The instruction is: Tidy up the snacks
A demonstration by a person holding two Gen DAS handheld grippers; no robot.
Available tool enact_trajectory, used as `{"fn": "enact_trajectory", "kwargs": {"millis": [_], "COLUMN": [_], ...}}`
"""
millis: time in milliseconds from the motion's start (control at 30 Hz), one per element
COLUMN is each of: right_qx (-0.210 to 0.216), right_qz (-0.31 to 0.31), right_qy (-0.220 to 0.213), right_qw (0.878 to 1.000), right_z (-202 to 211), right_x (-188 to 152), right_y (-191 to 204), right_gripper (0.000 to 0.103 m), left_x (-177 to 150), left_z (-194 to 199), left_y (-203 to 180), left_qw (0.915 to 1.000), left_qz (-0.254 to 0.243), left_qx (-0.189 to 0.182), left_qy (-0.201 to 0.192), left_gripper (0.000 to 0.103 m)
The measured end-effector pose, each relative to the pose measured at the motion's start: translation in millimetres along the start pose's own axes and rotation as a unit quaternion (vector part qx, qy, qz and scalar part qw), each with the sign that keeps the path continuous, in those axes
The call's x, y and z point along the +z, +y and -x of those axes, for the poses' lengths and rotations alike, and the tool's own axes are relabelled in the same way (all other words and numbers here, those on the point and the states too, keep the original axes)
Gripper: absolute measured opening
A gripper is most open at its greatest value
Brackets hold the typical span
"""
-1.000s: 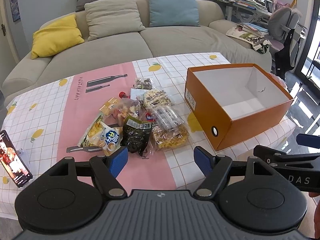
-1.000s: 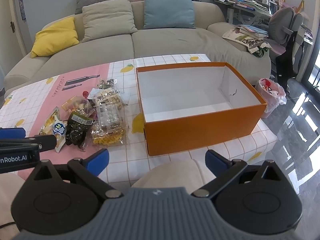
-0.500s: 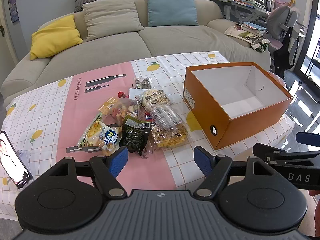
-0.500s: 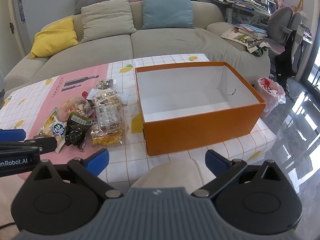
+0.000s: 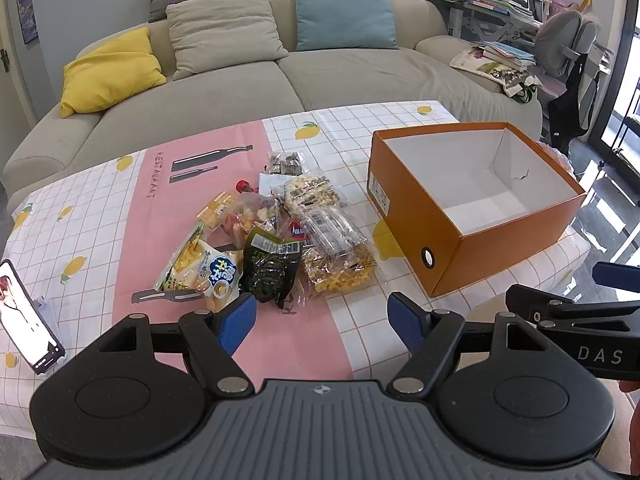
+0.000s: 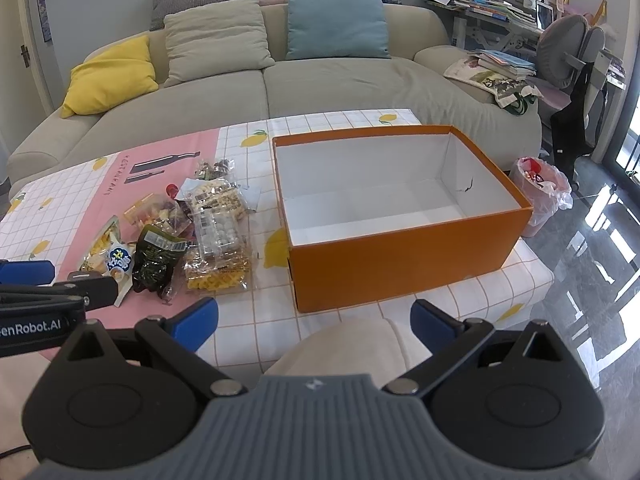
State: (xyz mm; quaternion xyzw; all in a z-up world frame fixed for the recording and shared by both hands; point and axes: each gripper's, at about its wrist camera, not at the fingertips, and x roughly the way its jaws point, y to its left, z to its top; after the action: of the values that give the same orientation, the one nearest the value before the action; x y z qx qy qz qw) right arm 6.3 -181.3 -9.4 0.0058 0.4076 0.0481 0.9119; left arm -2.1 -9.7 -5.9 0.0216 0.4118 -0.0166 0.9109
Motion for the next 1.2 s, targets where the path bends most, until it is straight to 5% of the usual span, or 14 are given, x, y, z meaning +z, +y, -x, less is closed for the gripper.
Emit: {"fn": "enact_trajectory", "kwargs": {"millis": [1000,1200], "right_qx": [0.009,0.024], "right_qz": [-0.002,0.021], "right_qy": [-0.002,-0.02], "right_qw": [1.0,0.999], "right_z": [-1,-7], "right_x": [1,6], "right_y": [0,10], "right_gripper": [0.1,0.099], "left_x": [6,15], "left_z": [4,2], "left_y": [9,29], "left_qw": [0.9999,0.9985], "left_qz": [0.013,0.05], "left_qx": [-0.007,-0.021], "left_qy": [-0.005,-0.004], "left_gripper": [0.087,0.078]}}
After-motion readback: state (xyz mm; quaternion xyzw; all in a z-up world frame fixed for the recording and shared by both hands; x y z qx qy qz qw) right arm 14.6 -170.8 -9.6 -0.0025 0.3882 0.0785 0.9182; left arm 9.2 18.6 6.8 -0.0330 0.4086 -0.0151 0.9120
